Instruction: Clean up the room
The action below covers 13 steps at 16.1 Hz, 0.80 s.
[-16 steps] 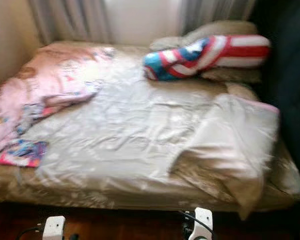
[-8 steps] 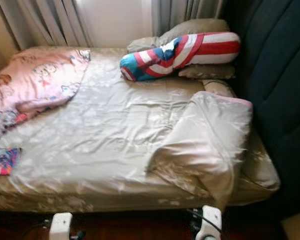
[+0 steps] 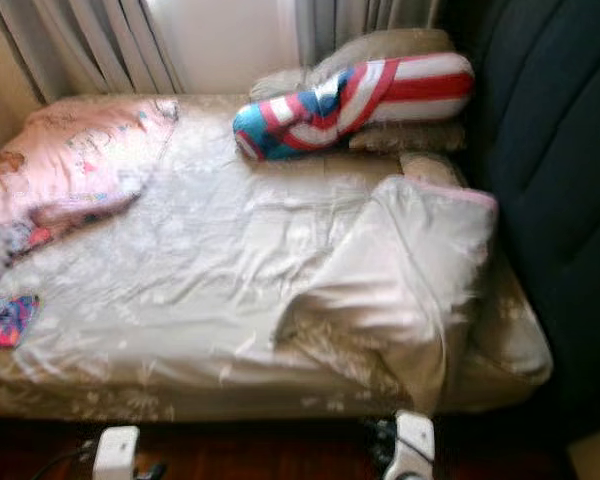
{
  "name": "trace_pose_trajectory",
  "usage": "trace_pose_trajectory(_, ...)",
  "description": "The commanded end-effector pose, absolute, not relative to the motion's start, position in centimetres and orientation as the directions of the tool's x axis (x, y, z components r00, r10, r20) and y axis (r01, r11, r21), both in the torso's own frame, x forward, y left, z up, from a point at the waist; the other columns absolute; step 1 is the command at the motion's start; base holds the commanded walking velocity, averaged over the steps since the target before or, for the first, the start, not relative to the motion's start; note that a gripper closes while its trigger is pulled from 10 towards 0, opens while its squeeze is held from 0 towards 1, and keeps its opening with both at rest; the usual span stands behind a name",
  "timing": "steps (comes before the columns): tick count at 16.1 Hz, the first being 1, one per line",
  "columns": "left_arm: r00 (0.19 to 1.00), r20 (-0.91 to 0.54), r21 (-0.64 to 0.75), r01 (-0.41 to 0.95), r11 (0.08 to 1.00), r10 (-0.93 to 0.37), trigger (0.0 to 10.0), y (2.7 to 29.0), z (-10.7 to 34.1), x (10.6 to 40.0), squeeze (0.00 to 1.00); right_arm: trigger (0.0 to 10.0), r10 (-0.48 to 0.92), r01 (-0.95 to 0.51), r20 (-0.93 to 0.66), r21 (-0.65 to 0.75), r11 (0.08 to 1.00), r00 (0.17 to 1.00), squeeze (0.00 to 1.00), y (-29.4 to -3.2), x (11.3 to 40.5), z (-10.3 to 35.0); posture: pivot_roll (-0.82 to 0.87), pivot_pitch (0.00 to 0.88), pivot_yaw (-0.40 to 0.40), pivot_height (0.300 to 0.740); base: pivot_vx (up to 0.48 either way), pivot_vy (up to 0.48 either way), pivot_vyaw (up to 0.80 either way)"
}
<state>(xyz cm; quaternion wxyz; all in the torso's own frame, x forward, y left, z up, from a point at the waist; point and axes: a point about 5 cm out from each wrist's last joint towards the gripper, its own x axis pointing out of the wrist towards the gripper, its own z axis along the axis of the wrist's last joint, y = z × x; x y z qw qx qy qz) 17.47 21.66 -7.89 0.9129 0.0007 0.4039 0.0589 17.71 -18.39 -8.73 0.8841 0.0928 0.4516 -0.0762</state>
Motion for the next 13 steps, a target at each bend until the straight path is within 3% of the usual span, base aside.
trace_pose_trajectory(1,0.663,-0.739,0.066,-0.106,0.992,0.120,10.0,22.29,-7.87,17.22,0.00,10.0,-0.044,0.218,-0.806,0.107,0.970,0.590,0.00,-17.99,18.10,-8.58,0.03,0.057,-0.008,0.740,0.000,-0.319,0.00)
trace_pose_trajectory(6,0.663,-0.739,0.066,-0.106,0.992,0.120,10.0,22.09,-7.85,17.38,0.00,10.0,-0.046,0.221,-0.806,0.107,0.969,0.590,0.00,-17.97,18.13,-8.57,0.03,0.062,-0.008,0.740,0.000,-0.315,0.00)
trace_pose_trajectory(13,0.671,-0.732,0.051,-0.121,0.991,0.120,10.0,21.71,-7.77,17.71,0.00,10.0,-0.048,0.223,-0.805,0.106,0.969,0.591,0.00,-18.03,18.17,-8.55,0.03,0.067,-0.010,0.740,0.000,0.000,0.00)
